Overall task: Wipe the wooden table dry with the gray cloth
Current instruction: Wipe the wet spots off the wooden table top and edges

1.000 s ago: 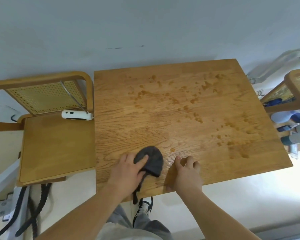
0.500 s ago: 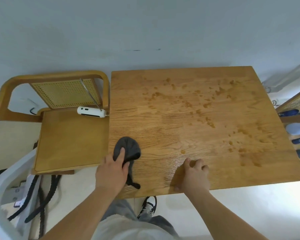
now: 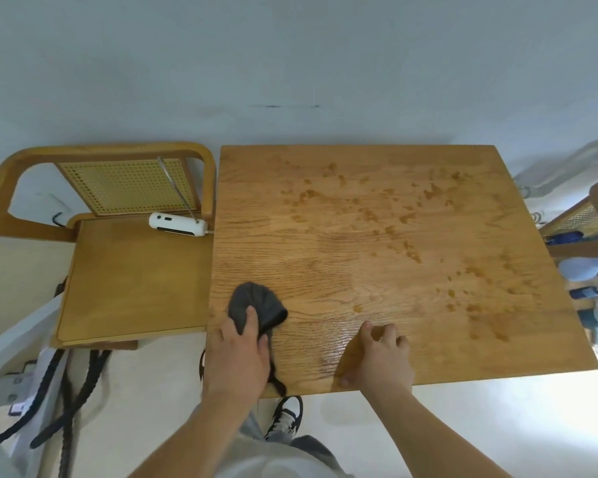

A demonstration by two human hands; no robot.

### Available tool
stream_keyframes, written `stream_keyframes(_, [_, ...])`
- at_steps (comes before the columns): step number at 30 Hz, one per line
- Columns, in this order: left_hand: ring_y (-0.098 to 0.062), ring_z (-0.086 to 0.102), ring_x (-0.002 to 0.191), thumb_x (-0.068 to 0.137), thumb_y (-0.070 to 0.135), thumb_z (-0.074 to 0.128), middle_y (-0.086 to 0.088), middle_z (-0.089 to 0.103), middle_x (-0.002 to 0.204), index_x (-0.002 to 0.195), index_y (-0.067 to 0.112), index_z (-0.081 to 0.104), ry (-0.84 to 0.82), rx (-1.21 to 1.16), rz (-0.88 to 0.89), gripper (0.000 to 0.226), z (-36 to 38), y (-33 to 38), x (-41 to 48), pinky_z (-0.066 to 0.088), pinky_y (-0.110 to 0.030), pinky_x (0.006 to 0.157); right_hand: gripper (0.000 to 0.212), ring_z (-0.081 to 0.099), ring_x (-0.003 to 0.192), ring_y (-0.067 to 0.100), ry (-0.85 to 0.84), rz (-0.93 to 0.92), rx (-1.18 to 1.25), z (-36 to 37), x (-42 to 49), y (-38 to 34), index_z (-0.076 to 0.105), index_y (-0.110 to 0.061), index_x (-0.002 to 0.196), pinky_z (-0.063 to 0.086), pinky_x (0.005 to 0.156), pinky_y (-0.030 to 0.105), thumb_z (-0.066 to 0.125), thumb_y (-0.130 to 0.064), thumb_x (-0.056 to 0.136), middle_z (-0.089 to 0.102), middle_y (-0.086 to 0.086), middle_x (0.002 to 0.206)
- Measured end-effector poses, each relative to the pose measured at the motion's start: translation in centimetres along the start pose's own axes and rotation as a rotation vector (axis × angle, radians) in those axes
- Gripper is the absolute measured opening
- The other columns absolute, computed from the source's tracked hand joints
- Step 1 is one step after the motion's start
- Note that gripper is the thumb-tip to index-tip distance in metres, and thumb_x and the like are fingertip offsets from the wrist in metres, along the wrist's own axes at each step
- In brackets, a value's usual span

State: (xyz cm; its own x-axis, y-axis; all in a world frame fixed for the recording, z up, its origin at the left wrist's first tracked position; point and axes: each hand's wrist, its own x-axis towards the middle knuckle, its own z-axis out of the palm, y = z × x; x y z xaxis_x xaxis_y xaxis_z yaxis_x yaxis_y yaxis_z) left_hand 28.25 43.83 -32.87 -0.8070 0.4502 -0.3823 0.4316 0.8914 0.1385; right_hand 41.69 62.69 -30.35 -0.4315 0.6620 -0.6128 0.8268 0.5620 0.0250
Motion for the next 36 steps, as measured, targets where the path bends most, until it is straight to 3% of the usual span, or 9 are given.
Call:
stream_keyframes(5, [-0.024,0.035,0.129,0.106,0.054,0.034,-0.003,0.034,0.143,0.16,0.041,0.01,-0.233,0.154,0.568,0.061,-0.8,0.0,-0.8,0.045,-0.04,0.102,0.118,0.019,0.145,0.036,0.027,-0.012,-0.015,-0.3,0.0,0.3,0.012,-0.038,0.159,0.057,0.091,0.043,0.086,-0.06,0.07,0.015,0.007,0.158])
stream_keyframes(10, [-0.027,0.045,0.119,0.104,0.053,0.038,-0.008,0.044,0.134,0.161,0.038,0.019,-0.005,0.09,0.221,0.062,-1.4,-0.9,4.7,0.05,-0.04,0.094,0.119,0.017,0.146,0.034,0.021,0.016,0.013,-0.4,0.3,0.0,0.016,-0.041,0.158,0.059,0.089,0.042,0.09,-0.057,0.066,0.016,0.004,0.157])
stream_keyframes(13, [-0.03,0.041,0.122,0.107,0.048,0.034,-0.012,0.035,0.14,0.163,0.031,0.01,-0.062,0.097,0.154,0.063,-1.1,3.1,3.6,0.051,-0.037,0.089,0.118,0.014,0.149,0.034,0.048,0.014,0.038,-0.2,0.0,0.3,0.014,-0.045,0.157,0.059,0.092,0.046,0.089,-0.057,0.066,0.013,0.002,0.161])
stream_keyframes(17, [-0.034,0.032,0.133,0.107,0.044,0.04,-0.011,0.033,0.148,0.161,0.035,0.009,-0.262,0.309,0.77,0.062,-0.5,5.2,2.4,0.044,-0.047,0.096,0.108,0.024,0.148,0.033,0.073,-0.044,0.039,-0.2,-0.3,1.5,0.017,-0.044,0.15,0.055,0.097,0.043,0.084,-0.063,0.067,0.022,-0.001,0.163])
stream_keyframes(20, [-0.035,0.034,0.135,0.107,0.05,0.036,-0.011,0.035,0.15,0.16,0.038,0.013,-0.278,0.421,0.959,0.059,-2.0,5.9,6.1,0.038,-0.05,0.1,0.113,0.036,0.138,0.025,0.1,-0.072,0.061,-1.4,0.6,2.7,0.016,-0.043,0.149,0.053,0.097,0.04,0.084,-0.061,0.061,0.038,-0.008,0.152])
stream_keyframes(24, [-0.032,0.033,0.135,0.107,0.05,0.037,-0.008,0.034,0.153,0.161,0.041,0.016,-0.167,0.264,0.668,0.058,-3.4,10.4,10.2,0.039,-0.046,0.104,0.129,0.025,0.144,0.032,0.109,-0.061,-0.044,-3.6,2.9,4.2,0.003,-0.043,0.155,0.038,0.111,0.054,0.083,-0.068,0.058,0.024,0.004,0.154])
stream_keyframes(27, [-0.031,0.031,0.134,0.107,0.047,0.037,-0.007,0.03,0.154,0.161,0.041,0.019,-0.144,0.042,0.373,0.057,-2.7,13.9,9.2,0.045,-0.042,0.101,0.133,0.016,0.146,0.031,0.071,-0.063,-0.012,-3.6,3.8,4.9,0.001,-0.044,0.153,0.05,0.102,0.052,0.089,-0.062,0.055,0.016,0.001,0.157])
stream_keyframes(34, [-0.032,0.032,0.139,0.107,0.051,0.037,-0.006,0.033,0.154,0.16,0.041,0.018,-0.253,0.323,0.872,0.058,-1.7,13.0,5.9,0.043,-0.045,0.102,0.132,0.016,0.142,0.032,0.07,-0.151,-0.059,-3.2,4.2,6.2,-0.005,-0.039,0.16,0.058,0.085,0.039,0.084,-0.063,0.065,0.011,0.005,0.159])
stream_keyframes(36, [-0.03,0.037,0.134,0.107,0.05,0.038,-0.006,0.037,0.151,0.16,0.043,0.022,-0.203,0.329,0.782,0.056,-2.2,12.2,7.6,0.043,-0.043,0.099,0.133,0.017,0.141,0.033,0.06,-0.153,-0.056,-3.5,4.3,6.1,-0.005,-0.039,0.159,0.058,0.085,0.04,0.085,-0.062,0.064,0.011,0.005,0.158])
